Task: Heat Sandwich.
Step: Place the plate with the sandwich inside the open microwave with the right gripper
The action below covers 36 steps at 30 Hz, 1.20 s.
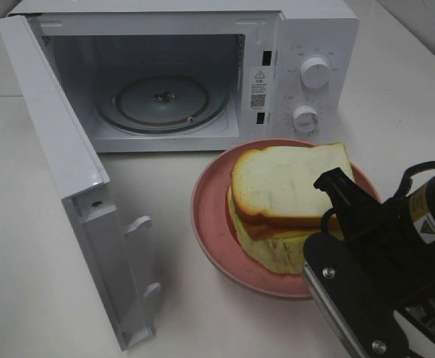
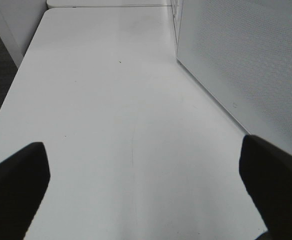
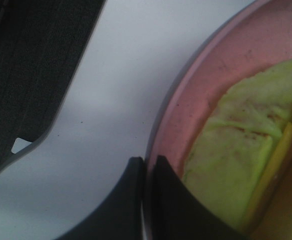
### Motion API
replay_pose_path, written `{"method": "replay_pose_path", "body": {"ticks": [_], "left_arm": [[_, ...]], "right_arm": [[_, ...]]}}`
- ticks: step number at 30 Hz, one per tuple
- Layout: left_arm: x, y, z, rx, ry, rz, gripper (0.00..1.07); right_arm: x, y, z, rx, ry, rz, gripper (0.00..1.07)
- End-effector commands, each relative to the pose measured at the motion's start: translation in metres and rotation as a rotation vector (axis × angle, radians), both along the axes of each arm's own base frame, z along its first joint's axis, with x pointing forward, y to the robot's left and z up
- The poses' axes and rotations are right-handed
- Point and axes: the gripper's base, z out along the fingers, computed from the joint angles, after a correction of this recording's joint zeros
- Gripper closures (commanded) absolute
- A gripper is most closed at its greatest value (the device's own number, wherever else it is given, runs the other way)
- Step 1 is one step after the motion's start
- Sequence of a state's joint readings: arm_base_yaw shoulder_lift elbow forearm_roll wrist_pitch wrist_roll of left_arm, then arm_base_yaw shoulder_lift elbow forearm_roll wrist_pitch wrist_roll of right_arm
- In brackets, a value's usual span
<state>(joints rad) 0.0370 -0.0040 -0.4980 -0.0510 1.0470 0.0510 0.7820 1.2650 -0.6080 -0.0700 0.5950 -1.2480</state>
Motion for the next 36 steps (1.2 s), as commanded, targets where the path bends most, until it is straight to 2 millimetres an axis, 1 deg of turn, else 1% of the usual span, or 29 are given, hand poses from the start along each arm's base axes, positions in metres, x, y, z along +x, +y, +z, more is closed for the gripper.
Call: {"method": "replay_pose_path", "body": {"ticks": [1,6,14,18,26,27,31,32,34,36], "left_arm": [[-0.004,0.0,0.0,-0.003,-0.036,-0.002,0.09],[-0.004,0.0,0.0,-0.003,-0.036,-0.002,0.09],[-0.004,0.0,0.0,-0.003,-0.036,-0.002,0.09],[-0.004,0.0,0.0,-0.003,-0.036,-0.002,0.09],[-0.004,0.0,0.0,-0.003,-0.036,-0.002,0.09],[-0.004,0.0,0.0,-0.003,-0.036,-0.002,0.09],[-0.004,0.0,0.0,-0.003,-0.036,-0.002,0.09],[-0.004,0.0,0.0,-0.003,-0.036,-0.002,0.09],[-0.004,0.0,0.0,-0.003,-0.036,-0.002,0.09],[-0.004,0.0,0.0,-0.003,-0.036,-0.002,0.09]], "right_arm": [[0.007,-0.001,0.008,0.028,-0.019,0.07,1.07],[0.013,-0.005,0.013,0.0,-0.018,0.124,1.07],[0.02,0.001,0.012,-0.011,0.006,0.12,1.07],[0.027,0.01,0.015,0.006,-0.005,0.124,1.07],[0.046,0.027,0.013,0.01,0.004,0.131,1.07],[0.046,0.027,0.013,0.01,0.004,0.131,1.07],[0.058,0.038,0.013,0.009,0.006,0.137,1.07],[0.058,0.038,0.013,0.009,0.006,0.137,1.07],[0.065,0.045,0.013,0.022,0.015,0.132,1.07],[0.067,0.048,0.013,0.024,0.021,0.137,1.07]]}}
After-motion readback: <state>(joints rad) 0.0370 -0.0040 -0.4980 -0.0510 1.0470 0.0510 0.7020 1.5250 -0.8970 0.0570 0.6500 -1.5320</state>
